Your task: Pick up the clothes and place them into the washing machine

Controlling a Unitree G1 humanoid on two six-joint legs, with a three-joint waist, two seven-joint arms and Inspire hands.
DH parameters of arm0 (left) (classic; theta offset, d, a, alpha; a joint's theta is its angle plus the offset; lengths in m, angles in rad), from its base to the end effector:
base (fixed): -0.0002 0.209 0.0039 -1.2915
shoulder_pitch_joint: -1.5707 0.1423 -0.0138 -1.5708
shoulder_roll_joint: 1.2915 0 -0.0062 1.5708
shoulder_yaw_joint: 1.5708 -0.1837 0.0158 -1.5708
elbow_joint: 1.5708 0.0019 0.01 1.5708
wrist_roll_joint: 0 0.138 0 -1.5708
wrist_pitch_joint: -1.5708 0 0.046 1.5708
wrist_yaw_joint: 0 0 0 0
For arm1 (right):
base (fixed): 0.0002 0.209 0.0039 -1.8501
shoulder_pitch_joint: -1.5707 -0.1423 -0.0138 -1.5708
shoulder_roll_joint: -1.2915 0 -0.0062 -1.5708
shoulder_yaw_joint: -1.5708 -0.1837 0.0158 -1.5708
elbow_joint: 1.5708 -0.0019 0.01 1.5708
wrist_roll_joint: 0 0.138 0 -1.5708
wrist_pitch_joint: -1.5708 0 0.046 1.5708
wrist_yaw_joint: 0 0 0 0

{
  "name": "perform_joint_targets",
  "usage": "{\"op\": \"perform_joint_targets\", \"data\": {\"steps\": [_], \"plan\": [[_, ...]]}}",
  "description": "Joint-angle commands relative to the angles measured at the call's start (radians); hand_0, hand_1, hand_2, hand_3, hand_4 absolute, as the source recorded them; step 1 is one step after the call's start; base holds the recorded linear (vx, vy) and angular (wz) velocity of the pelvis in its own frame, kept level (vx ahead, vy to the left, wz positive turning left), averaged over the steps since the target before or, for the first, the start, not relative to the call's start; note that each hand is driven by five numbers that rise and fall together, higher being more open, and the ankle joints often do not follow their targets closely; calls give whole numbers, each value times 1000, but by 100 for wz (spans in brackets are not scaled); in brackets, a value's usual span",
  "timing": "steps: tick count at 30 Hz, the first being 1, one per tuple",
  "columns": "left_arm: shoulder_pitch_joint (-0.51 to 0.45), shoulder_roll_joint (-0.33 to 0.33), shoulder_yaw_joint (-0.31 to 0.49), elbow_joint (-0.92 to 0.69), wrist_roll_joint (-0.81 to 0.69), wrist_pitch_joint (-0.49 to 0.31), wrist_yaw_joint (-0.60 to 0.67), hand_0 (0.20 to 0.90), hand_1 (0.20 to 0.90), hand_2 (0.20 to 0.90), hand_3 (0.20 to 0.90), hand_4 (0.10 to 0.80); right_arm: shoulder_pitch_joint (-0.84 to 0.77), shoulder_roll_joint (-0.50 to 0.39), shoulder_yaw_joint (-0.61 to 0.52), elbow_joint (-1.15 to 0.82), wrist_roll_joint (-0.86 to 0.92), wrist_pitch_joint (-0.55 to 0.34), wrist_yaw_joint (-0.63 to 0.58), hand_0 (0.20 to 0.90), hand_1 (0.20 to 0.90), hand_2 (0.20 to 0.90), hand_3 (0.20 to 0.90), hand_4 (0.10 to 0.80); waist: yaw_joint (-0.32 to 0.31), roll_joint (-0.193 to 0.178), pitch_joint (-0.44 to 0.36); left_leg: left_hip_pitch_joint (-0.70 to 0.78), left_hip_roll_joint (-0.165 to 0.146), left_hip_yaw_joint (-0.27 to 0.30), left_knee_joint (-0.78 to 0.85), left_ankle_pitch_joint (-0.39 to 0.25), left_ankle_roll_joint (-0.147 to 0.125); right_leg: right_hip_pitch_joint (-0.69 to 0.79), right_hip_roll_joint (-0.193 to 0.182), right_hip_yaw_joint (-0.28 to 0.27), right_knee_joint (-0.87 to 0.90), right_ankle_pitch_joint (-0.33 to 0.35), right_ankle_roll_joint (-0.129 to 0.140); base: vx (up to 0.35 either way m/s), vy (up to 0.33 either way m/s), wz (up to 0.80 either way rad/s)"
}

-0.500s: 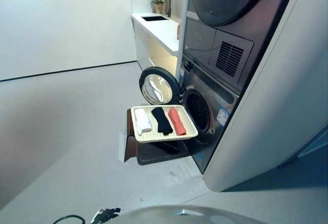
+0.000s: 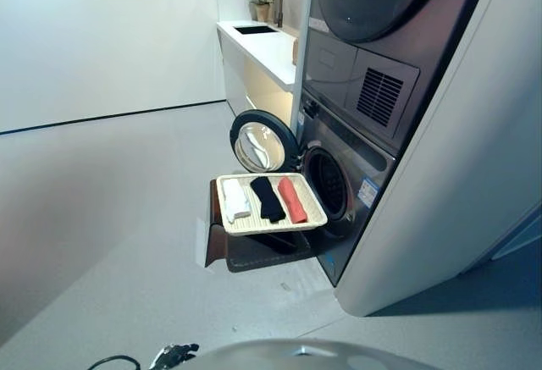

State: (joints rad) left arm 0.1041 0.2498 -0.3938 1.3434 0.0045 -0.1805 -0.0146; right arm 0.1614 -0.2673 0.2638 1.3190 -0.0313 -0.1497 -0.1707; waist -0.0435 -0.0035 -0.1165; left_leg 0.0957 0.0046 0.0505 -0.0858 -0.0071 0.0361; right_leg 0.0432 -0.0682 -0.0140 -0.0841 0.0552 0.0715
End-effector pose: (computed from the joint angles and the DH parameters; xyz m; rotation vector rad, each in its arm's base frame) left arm 0.0165 0.2182 -0.1229 0.4181 1.2973 -0.2196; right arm -0.0003 -0.2303 -0.1204 -0.4983 1.3143 -0.0475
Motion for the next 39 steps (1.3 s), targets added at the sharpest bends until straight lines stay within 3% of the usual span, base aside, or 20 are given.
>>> {"op": "perform_joint_targets", "data": {"steps": [1, 12, 20, 25, 27, 30, 32, 35, 37, 39], "plan": [[-84, -46, 49, 23, -8, -27, 3, 900, 900, 900, 900, 800, -88, 10, 4, 17, -3, -10, 12, 900, 900, 900, 900, 800, -6, -7, 35, -2, 9, 30, -1, -48, -87, 21, 3, -19, -3, -15, 37, 0, 0, 0], [-84, -54, 51, 14, -40, -36, -2, 900, 900, 900, 900, 800, -99, 10, -12, 17, 15, -10, 0, 900, 900, 900, 900, 800, -5, -6, 39, -13, -11, 43, -1, -55, -63, -5, -10, 10, 10, -8, 48, -1, 22, -2], [-110, -47, 59, -17, -102, -46, 3, 900, 900, 900, 900, 800, -136, 15, -10, 19, 19, -3, -13, 900, 900, 900, 900, 800, 8, -13, 70, -55, -43, 25, 35, -67, -33, -55, -44, 15, 92, -23, 58, 6, 73, -9], [-130, -32, 59, -17, -106, -41, -11, 900, 900, 900, 900, 800, -152, 15, -17, 17, 24, -1, -15, 900, 900, 900, 900, 800, 7, -12, 99, -68, -49, 21, 92, -108, -7, -128, -49, -6, 287, -53, 66, 63, 97, 1], [-145, -13, 56, -18, -99, -40, -11, 900, 900, 900, 900, 800, -150, 12, -30, 19, 44, -5, -15, 900, 900, 900, 900, 800, -12, -11, 121, -59, -45, -4, 127, -131, 3, -184, -40, 1, 401, -25, 63, 172, 83, 3], [-149, -7, 54, -9, -95, -42, -9, 900, 900, 900, 900, 800, -146, 14, -42, 21, 55, -9, -17, 900, 900, 900, 900, 800, -26, -4, 127, -38, -42, -17, 121, -147, -3, -228, -47, -3, 375, -17, 52, 204, 13, 19], [-156, -2, 56, -2, -95, -45, -2, 900, 900, 900, 900, 800, -151, 11, -55, 20, 57, -9, -21, 900, 900, 900, 900, 800, -39, 4, 136, 10, -33, -36, 106, -173, -16, -268, -82, -22, 286, 28, 52, 304, -84, 26], [-170, 5, 56, -1, -99, -48, 19, 900, 900, 900, 900, 800, -149, 12, -62, 9, 45, -5, -27, 900, 900, 900, 900, 800, -67, -9, 147, 107, -32, -68, 75, -213, -34, -350, -130, -62, 120, 126, 78, 382, -85, -9], [-175, 6, 60, -2, -109, -53, 30, 900, 900, 900, 900, 800, -146, 13, -66, -3, 34, 1, -31, 900, 900, 900, 900, 800, -81, 0, 151, 177, -6, -77, 47, -235, -47, -376, -122, -106, 48, 170, 93, 374, -95, 1], [-169, -2, 64, -1, -119, -52, 35, 900, 900, 900, 900, 800, -134, 14, -68, -9, 29, 4, -28, 900, 900, 900, 900, 800, -93, 1, 138, 227, 13, -92, 29, -237, -57, -399, -102, -115, 45, 197, 94, 374, -131, 7]]}}
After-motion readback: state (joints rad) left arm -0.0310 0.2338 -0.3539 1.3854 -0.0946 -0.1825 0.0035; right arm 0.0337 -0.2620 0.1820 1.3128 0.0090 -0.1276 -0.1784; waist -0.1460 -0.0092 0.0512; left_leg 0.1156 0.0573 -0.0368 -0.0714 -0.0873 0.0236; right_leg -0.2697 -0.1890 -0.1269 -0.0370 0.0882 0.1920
